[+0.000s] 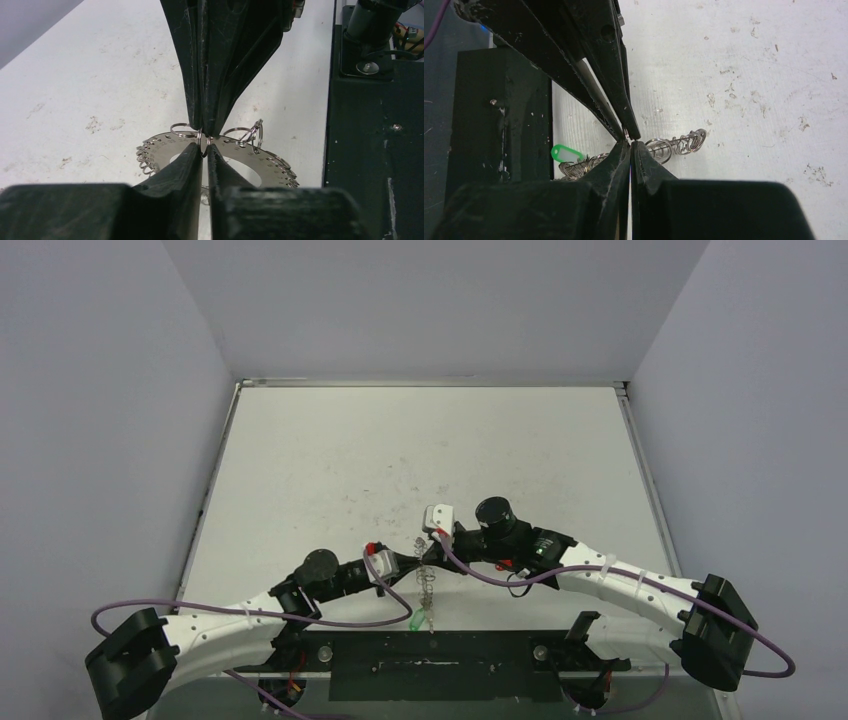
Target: Put the keys on the keyring
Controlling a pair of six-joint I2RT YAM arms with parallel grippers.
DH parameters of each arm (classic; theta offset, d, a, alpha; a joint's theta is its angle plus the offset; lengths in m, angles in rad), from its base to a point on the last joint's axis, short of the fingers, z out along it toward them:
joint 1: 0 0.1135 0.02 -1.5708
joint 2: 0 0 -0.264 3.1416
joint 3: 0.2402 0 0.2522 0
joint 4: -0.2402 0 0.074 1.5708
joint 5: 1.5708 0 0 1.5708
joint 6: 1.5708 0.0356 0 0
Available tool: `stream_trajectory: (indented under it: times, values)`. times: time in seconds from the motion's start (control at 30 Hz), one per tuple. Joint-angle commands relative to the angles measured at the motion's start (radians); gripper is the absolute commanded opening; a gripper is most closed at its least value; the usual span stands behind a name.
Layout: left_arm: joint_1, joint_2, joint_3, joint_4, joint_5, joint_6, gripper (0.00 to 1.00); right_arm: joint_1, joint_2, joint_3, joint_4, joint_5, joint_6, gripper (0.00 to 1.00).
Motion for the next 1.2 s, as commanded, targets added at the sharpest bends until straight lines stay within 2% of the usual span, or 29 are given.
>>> stream_trajectory:
  times: [0.0,0.07,0.3,0.4,0.5,0.63,0.67,0.83,0.93,1.0,1.17]
  values:
    - [0.002,-0.022,0.035,0.077,-0.004,0.007,0.13,0.001,0.007,0.031,0.019,-0.035,-0.004,0.0]
    - [0.002,-0.022,0.037,0.074,-0.005,0.009,0.16,0.001,0.006,0.031,0.019,-0.038,-0.004,0.0]
    - [0.002,-0.021,0.054,0.041,-0.005,0.029,0.16,0.001,0.006,0.031,0.018,-0.043,-0.004,0.0]
    - [0.002,-0.02,0.064,0.013,0.001,0.04,0.12,0.001,0.006,0.033,0.02,-0.043,-0.002,0.0]
    - [0.002,-0.018,0.065,0.01,0.012,0.047,0.0,0.001,0.008,0.034,0.021,-0.041,-0.002,0.0]
    - [0.002,-0.024,0.062,0.011,0.015,0.042,0.0,0.001,0.006,0.034,0.028,-0.03,0.006,0.0]
    - [0.002,-0.026,0.06,0.011,0.014,0.041,0.0,0.0,0.001,0.033,0.034,-0.021,0.012,0.03]
    - [0.002,-0.042,0.043,0.022,-0.001,0.024,0.0,-0.011,-0.06,0.011,0.13,0.029,0.092,0.52]
    - [0.002,-0.053,0.032,0.032,-0.015,0.016,0.0,-0.017,-0.115,-0.004,0.173,0.092,0.137,0.7]
    - [0.002,-0.06,0.027,0.036,-0.019,0.011,0.0,-0.025,-0.149,-0.008,0.177,0.138,0.158,0.77]
    - [0.002,-0.077,0.01,0.053,-0.017,0.005,0.0,-0.055,-0.211,-0.016,0.157,0.249,0.227,0.84]
